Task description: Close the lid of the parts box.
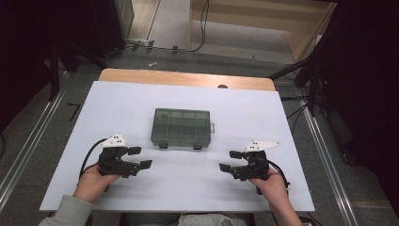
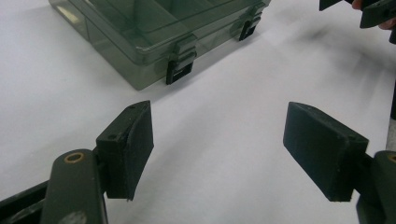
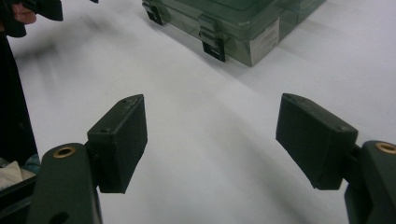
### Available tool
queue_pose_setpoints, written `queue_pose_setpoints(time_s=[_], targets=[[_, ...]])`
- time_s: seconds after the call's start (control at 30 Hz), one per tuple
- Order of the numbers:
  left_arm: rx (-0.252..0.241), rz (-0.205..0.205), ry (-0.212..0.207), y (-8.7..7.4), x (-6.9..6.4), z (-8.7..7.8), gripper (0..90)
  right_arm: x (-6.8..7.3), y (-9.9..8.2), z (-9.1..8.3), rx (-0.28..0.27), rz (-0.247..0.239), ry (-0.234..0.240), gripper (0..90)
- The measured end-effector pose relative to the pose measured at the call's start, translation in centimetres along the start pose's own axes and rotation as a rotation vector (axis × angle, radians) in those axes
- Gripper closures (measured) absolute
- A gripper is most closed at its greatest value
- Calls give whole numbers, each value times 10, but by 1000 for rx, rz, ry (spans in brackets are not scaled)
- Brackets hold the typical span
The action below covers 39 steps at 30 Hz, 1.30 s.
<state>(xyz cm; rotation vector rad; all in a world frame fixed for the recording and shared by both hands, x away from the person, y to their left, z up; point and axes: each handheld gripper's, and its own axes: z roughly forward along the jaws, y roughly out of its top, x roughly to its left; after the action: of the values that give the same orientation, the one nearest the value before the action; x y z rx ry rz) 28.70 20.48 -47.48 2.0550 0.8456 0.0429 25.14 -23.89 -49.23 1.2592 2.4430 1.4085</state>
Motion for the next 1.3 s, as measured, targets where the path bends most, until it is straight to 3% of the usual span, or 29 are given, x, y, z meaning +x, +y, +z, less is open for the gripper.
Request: queue_pose_setpoints(time_s=[0.67,1.3], targets=[[10,-24,31,-12,10,-13,247,-13,-14,-14,-21,31,-42,232],[33,-23,34,-9,13,-5,249,-16,-12,-9,-9,36,-45,232]])
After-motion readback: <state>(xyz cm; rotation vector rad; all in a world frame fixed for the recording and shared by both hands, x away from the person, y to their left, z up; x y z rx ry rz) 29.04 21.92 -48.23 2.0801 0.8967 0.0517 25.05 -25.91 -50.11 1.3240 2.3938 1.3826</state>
